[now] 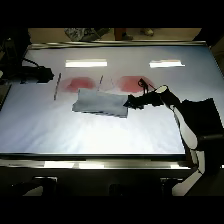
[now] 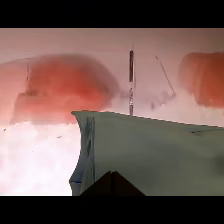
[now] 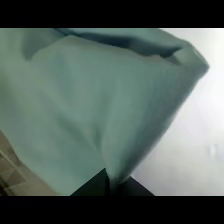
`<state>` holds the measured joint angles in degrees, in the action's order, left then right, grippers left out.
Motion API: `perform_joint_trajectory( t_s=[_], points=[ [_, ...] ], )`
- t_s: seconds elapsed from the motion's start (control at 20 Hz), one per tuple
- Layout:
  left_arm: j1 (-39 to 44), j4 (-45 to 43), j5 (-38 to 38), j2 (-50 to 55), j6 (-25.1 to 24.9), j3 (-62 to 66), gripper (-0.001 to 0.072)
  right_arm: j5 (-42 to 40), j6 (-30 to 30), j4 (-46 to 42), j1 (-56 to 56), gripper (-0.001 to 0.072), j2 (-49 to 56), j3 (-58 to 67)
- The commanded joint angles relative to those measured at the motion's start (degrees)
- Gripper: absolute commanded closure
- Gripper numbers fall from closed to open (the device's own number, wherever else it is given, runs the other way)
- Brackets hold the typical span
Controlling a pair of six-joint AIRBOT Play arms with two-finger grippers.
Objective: Fold the shirts.
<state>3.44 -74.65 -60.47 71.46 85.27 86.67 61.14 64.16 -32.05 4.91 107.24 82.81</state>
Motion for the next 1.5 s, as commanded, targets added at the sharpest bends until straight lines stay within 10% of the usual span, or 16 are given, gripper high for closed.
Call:
perform_joint_trajectory(
  t_s=[0.0, 1.0, 1.45],
  points=[
    [0.0, 0.0, 0.0, 0.0, -0.1, 0.0, 0.0675, 3.8, -6.5, 2.2, -3.8, 0.0669, -3.9, 2.6],
    [0.0, 0.0, 0.0, 0.1, -2.0, 0.0, 0.0675, 19.8, 11.4, -5.4, -58.8, 0.0668, -38.9, 4.9],
    [0.0, 0.0, 1.5, 0.7, -2.8, 0.0, 0.0675, 45.0, 10.7, -20.8, -68.6, 0.0668, -42.5, 4.8]
  ],
)
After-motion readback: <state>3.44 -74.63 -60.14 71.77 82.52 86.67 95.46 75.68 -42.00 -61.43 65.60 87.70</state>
